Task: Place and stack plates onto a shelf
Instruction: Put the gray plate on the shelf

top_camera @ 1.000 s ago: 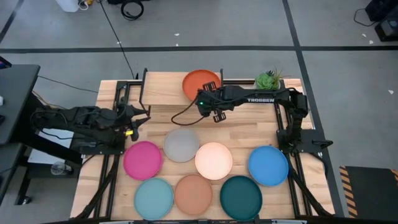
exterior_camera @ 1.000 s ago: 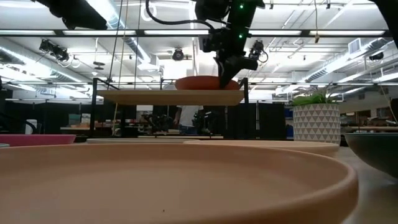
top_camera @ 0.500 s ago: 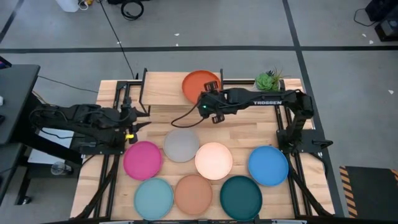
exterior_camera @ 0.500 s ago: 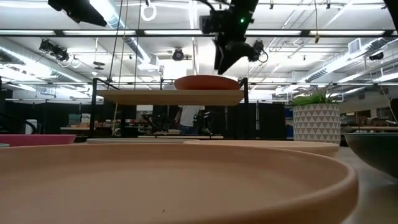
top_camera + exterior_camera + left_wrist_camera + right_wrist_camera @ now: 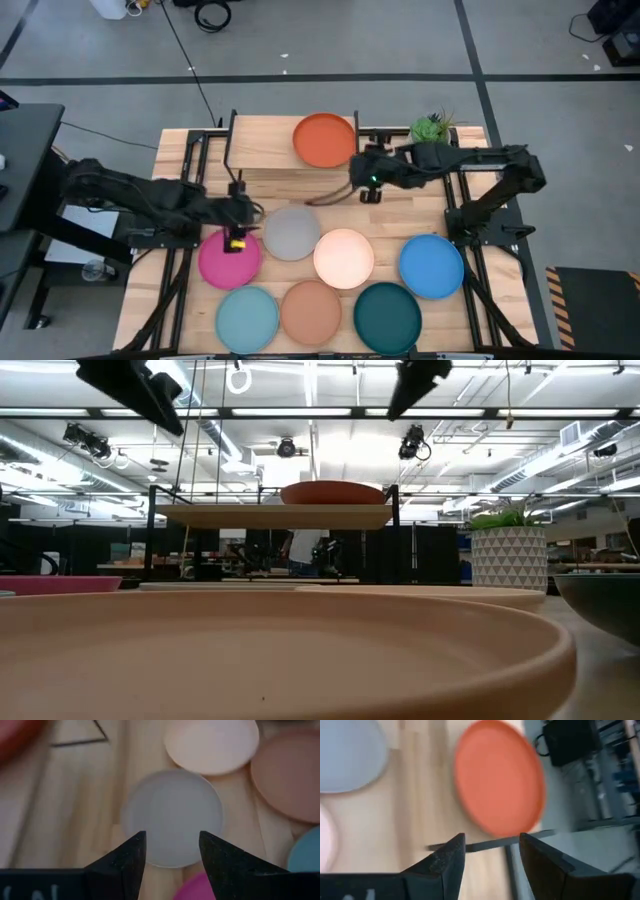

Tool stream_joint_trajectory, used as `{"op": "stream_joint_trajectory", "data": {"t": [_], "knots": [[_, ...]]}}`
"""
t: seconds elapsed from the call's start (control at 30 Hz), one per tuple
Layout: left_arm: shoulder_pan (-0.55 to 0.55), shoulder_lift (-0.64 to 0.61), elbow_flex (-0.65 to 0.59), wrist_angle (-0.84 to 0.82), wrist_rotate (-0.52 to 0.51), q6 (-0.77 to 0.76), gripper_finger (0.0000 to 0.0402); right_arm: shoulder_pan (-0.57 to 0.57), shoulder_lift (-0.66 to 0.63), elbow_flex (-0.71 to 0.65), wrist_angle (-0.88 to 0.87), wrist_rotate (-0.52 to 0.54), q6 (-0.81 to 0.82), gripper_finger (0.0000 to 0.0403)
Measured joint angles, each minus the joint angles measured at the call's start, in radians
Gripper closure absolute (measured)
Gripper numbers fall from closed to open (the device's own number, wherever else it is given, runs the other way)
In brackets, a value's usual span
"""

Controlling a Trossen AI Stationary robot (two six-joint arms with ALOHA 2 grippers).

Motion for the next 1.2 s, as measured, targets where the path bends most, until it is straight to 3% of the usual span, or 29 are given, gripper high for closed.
{"op": "stream_joint_trajectory", "data": {"t": [0.27, 0.4, 0.53, 0.87, 1.03, 1.2], "knots": [[-0.043, 0.283, 0.039, 0.005, 0.012, 0.059, 0.0209, 0.144, -0.134, -0.335, 0.257, 0.097, 0.150, 0.0211], [-0.042, 0.412, 0.058, 0.045, 0.092, 0.077, 0.0209, 0.203, -0.151, -0.452, 0.357, 0.114, 0.208, 0.0211], [-0.043, 0.515, 0.079, 0.076, 0.149, 0.080, 0.0210, 0.248, -0.144, -0.503, 0.373, 0.155, 0.274, 0.0211], [-0.042, 0.670, 0.082, 0.139, 0.179, 0.080, 0.0215, 0.313, -0.144, -0.528, 0.416, 0.162, 0.324, 0.0211], [-0.042, 0.718, 0.082, 0.151, 0.179, 0.090, 0.0256, 0.327, -0.144, -0.528, 0.431, 0.181, 0.321, 0.0211], [-0.043, 0.731, 0.083, 0.149, 0.168, 0.139, 0.0339, 0.327, -0.143, -0.528, 0.430, 0.183, 0.319, 0.0211]]}}
